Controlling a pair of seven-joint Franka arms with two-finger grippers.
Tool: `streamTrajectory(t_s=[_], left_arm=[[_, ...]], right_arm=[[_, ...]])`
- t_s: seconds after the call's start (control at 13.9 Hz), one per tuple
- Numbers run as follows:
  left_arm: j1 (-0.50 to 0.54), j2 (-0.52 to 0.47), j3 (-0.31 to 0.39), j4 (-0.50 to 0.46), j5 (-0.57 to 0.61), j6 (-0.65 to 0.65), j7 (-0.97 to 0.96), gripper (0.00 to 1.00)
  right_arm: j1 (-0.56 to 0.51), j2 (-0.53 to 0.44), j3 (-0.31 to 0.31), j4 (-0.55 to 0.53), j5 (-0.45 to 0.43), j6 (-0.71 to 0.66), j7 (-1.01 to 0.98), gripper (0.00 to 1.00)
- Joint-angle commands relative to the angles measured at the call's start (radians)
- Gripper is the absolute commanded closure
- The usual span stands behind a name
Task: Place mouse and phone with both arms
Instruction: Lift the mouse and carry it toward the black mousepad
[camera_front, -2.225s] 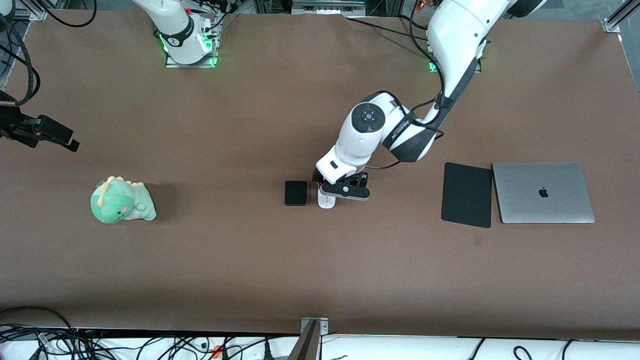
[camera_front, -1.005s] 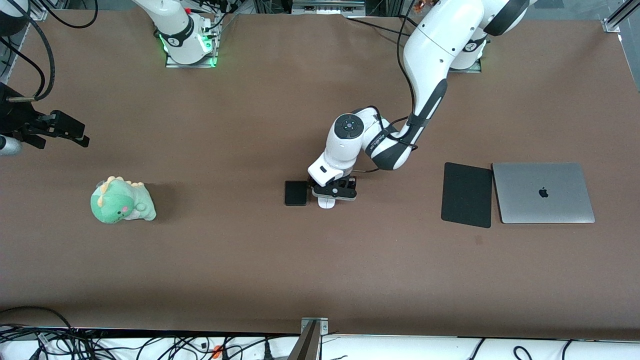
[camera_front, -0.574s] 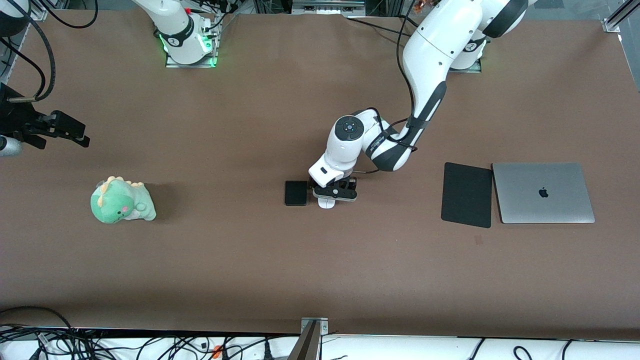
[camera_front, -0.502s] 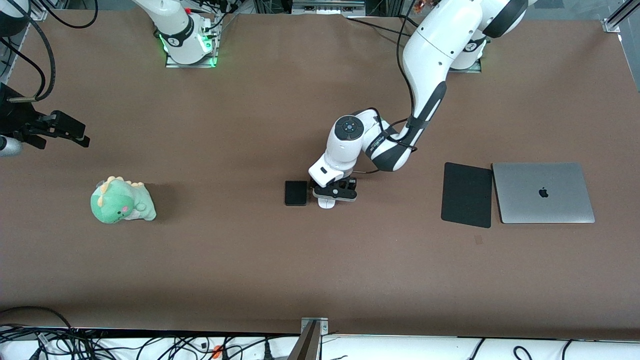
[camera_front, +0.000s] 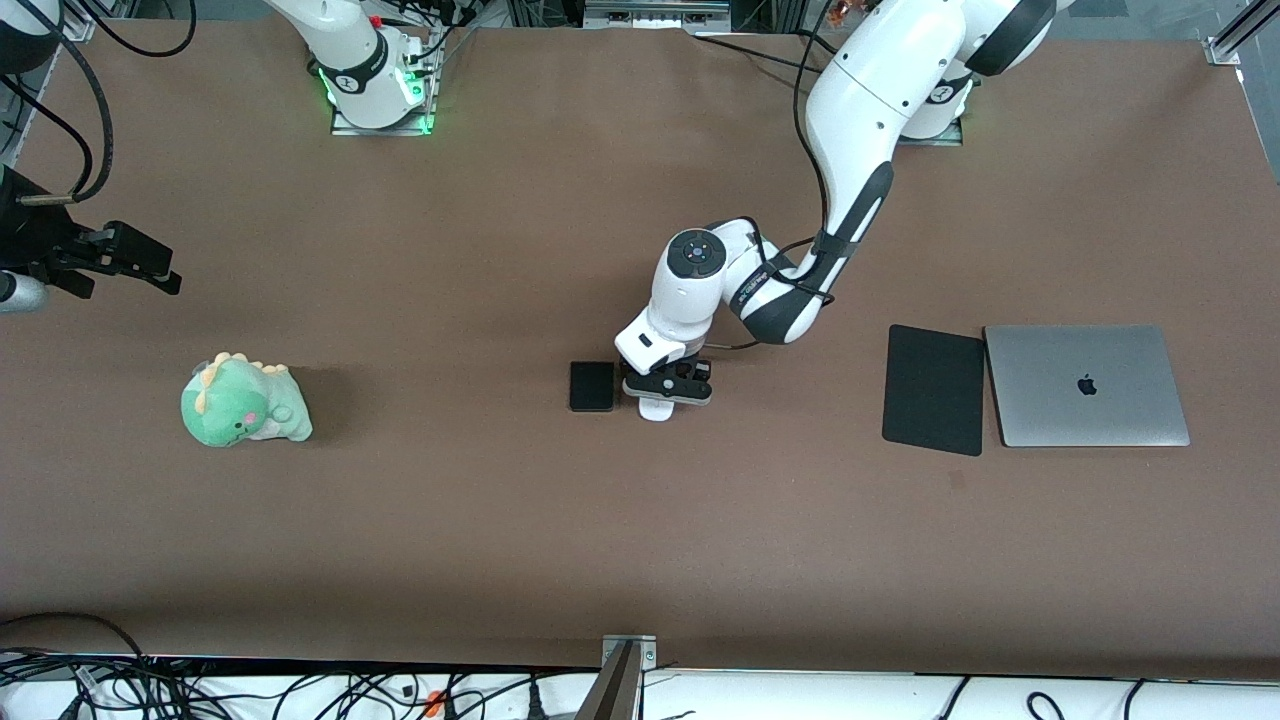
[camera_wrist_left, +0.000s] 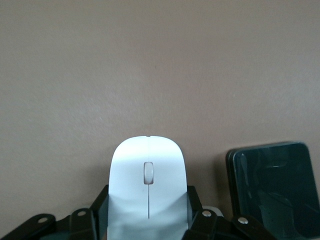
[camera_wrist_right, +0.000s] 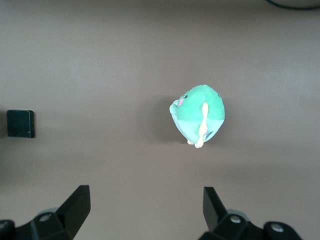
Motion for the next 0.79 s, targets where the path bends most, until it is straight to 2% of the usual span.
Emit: streamTrajectory(t_s=[0.0,0.22,0.36,0.5,0.72], left_arm=[[0.022,-0.097,0.004,0.005,0.017,-0.136,-0.008,0.81],[0.136,-0.201,-0.074,0.01,-0.004,-0.339,-0.005,0.8],[0.205,-0.268,-0.114,0.013,-0.059,-0.455,0.05,0.8],[0.258,-0.318,-0.112,0.045,-0.127,-0.584,0.168,0.8],[0.347,-0.342,-0.112,0.093,-0.13,-0.741,0.374,0.8]], right_arm=[[0.007,-0.005,0.005,-0.005,-0.002,-0.009,-0.005,0.0],[0.007,-0.003,0.005,-0.006,-0.002,-0.01,-0.005,0.0],[0.019,-0.003,0.007,-0.008,-0.002,-0.019,-0.006,0.0],[0.023,-0.002,0.007,-0.011,-0.002,-0.03,-0.011,0.0],[0.024,0.006,0.007,-0.012,-0.007,-0.061,-0.018,0.0]])
